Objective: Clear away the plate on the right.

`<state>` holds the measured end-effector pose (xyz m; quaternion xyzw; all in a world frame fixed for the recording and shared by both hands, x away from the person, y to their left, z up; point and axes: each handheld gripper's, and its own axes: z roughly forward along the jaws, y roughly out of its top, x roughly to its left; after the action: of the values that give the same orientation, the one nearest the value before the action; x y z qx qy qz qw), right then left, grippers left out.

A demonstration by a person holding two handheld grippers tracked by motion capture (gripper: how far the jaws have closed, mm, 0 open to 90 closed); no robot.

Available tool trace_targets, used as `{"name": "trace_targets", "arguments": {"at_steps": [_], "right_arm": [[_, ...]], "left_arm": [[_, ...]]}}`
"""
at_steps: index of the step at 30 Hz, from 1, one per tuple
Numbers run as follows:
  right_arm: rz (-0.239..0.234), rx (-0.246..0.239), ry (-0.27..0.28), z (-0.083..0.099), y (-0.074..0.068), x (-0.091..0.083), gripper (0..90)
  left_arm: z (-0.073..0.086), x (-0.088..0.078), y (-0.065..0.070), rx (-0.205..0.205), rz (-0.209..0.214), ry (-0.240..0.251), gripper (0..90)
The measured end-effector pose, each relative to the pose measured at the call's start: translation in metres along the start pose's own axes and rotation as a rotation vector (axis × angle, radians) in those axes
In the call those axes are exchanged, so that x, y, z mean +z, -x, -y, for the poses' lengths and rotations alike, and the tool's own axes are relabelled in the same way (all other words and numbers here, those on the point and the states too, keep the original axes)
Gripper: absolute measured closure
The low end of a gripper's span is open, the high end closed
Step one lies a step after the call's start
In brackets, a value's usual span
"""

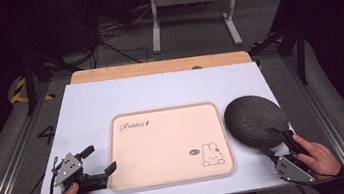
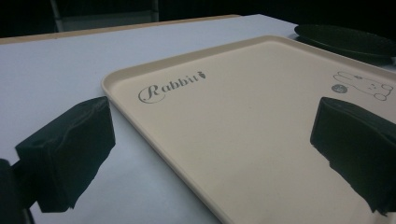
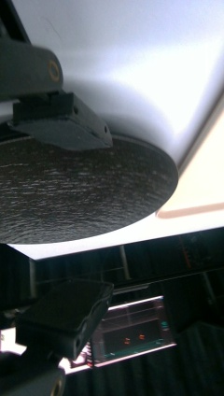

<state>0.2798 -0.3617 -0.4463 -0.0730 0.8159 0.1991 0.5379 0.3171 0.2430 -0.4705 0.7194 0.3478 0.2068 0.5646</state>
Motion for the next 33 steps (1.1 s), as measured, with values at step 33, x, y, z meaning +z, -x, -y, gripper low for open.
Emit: {"name": "trace_targets", "arguments": {"at_steps": [33], "right_arm": [[-0.003,-0.100,-0.014,0.004,-0.025,0.021,40.8]], "left_arm": [[0.000,0.000,0.000,-0.004,-0.002,-0.001,0.8]]}}
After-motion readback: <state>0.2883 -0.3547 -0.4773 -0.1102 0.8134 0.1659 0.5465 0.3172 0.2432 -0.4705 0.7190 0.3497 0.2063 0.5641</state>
